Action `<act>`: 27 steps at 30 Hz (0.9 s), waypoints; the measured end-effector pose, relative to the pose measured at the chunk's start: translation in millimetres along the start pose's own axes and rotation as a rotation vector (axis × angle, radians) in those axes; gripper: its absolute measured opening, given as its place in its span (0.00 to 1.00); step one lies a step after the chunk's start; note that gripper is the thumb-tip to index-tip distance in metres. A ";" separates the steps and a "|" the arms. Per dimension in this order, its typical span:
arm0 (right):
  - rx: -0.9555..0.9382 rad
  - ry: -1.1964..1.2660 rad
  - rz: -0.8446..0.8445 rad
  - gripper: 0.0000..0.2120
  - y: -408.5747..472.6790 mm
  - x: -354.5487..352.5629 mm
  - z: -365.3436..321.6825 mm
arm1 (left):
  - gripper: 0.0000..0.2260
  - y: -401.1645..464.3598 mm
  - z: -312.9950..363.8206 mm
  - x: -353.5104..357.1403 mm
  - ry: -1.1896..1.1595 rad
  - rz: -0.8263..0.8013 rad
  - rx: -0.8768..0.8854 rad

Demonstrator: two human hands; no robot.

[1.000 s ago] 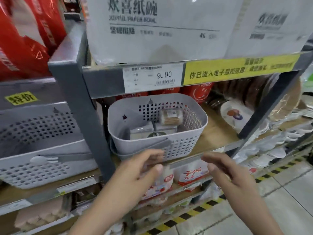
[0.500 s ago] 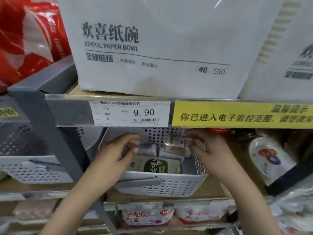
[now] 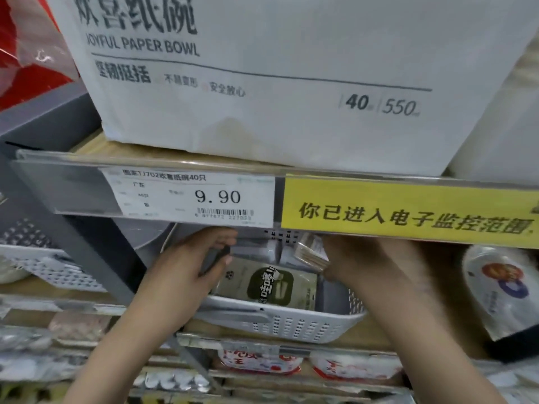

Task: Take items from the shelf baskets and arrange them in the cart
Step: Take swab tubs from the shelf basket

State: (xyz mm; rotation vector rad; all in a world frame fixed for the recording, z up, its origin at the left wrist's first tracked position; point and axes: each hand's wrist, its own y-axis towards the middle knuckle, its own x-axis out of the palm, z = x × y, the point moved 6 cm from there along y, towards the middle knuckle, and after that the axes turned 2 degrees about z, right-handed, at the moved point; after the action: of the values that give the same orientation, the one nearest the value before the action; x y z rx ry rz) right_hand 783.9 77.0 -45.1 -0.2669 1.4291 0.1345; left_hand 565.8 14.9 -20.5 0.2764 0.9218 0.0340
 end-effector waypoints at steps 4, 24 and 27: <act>-0.006 0.144 -0.018 0.25 -4.4 -3.0 -1.5 | 0.12 0.1 3.2 -1.8 0.029 0.031 -0.007; 0.143 0.855 0.459 0.16 -69.7 -22.8 18.0 | 0.15 -5.1 3.0 15.4 0.160 -0.420 -0.067; 0.152 0.925 0.495 0.22 -69.7 -21.7 19.9 | 0.18 22.4 5.1 34.4 0.122 -0.512 -0.040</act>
State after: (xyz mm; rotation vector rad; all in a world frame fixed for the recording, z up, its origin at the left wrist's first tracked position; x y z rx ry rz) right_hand 817.3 16.6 -14.3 0.1965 2.3972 0.3309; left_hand 592.7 40.4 -38.9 -0.0050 1.0901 -0.4062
